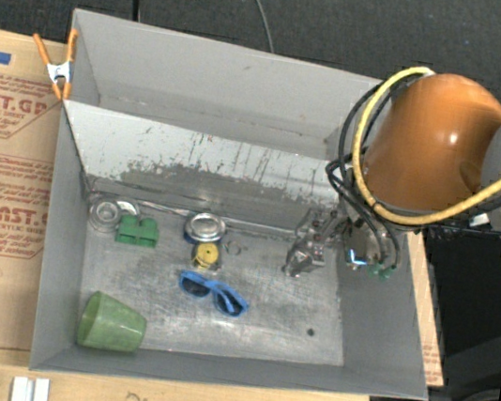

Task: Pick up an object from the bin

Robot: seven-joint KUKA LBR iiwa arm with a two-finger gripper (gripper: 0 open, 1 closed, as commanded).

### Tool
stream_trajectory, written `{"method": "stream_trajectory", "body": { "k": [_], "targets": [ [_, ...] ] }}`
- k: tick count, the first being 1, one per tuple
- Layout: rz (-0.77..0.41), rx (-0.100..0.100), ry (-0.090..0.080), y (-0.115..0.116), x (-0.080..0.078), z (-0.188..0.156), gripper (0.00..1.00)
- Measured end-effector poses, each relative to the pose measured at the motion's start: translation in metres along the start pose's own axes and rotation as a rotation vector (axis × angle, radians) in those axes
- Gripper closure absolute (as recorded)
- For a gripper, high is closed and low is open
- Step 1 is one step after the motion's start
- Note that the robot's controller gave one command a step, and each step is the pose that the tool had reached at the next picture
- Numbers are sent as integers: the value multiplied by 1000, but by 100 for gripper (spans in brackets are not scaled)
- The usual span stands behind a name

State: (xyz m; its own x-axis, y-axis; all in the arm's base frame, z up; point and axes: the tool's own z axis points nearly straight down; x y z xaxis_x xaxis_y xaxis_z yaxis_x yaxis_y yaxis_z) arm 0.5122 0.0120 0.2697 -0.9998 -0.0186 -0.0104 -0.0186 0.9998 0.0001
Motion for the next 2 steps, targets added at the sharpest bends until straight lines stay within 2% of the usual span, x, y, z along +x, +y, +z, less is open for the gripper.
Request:
{"method": "stream_trajectory", "body": {
  "k": [1, 2],
  "targets": [
    [1, 0, 7, 0, 1, 4, 0],
    [-53, -1, 16, 34, -40, 137, 0]
  ]
}}
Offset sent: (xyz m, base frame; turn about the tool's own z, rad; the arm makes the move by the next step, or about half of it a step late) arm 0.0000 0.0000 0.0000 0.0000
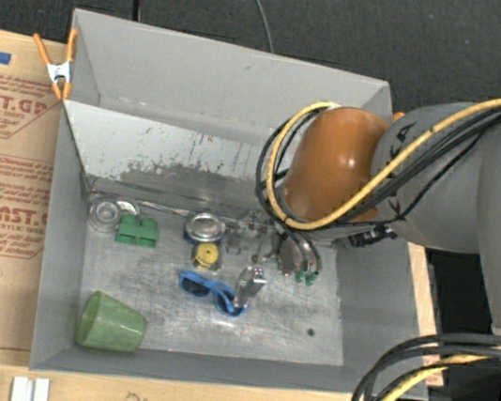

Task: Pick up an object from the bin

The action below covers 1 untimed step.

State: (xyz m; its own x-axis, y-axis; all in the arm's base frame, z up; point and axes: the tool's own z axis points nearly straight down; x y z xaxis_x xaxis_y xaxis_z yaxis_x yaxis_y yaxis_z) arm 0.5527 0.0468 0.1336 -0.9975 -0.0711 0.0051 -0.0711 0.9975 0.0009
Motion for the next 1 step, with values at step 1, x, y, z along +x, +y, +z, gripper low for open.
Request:
{"method": "stream_trajectory", "body": {
  "k": [1],
  "targets": [
    [-198, 5, -27, 24, 21, 52, 0]
  ]
}}
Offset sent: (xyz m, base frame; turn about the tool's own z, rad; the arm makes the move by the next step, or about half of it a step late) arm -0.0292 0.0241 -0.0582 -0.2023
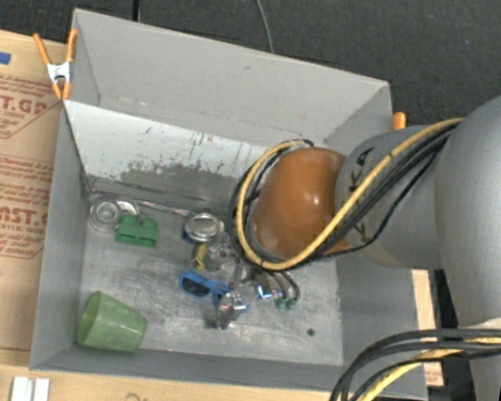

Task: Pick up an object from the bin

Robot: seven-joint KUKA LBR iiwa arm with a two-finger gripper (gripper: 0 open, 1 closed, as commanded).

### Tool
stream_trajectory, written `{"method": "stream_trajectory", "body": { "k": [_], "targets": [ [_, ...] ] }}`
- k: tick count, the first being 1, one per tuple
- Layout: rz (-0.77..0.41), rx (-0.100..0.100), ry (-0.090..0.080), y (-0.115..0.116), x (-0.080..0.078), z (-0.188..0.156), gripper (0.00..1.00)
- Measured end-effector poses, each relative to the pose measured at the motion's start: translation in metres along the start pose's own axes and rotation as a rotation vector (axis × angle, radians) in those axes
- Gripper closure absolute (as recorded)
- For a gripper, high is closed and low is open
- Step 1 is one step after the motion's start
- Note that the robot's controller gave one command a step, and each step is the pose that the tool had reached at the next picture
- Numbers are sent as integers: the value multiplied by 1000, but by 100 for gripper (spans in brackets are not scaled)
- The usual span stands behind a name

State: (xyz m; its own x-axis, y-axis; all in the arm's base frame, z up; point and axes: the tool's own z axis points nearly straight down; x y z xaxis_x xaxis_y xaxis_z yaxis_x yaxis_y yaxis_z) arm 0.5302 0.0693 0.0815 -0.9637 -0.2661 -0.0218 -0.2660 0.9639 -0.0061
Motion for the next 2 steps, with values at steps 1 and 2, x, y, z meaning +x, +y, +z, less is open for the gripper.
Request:
{"method": "stream_trajectory", "body": {
  "k": [1, 2],
  "targets": [
    [-2, -4, 7, 2, 2, 2, 100],
    [-230, -6, 11, -6, 19, -181, 100]
  ]
}}
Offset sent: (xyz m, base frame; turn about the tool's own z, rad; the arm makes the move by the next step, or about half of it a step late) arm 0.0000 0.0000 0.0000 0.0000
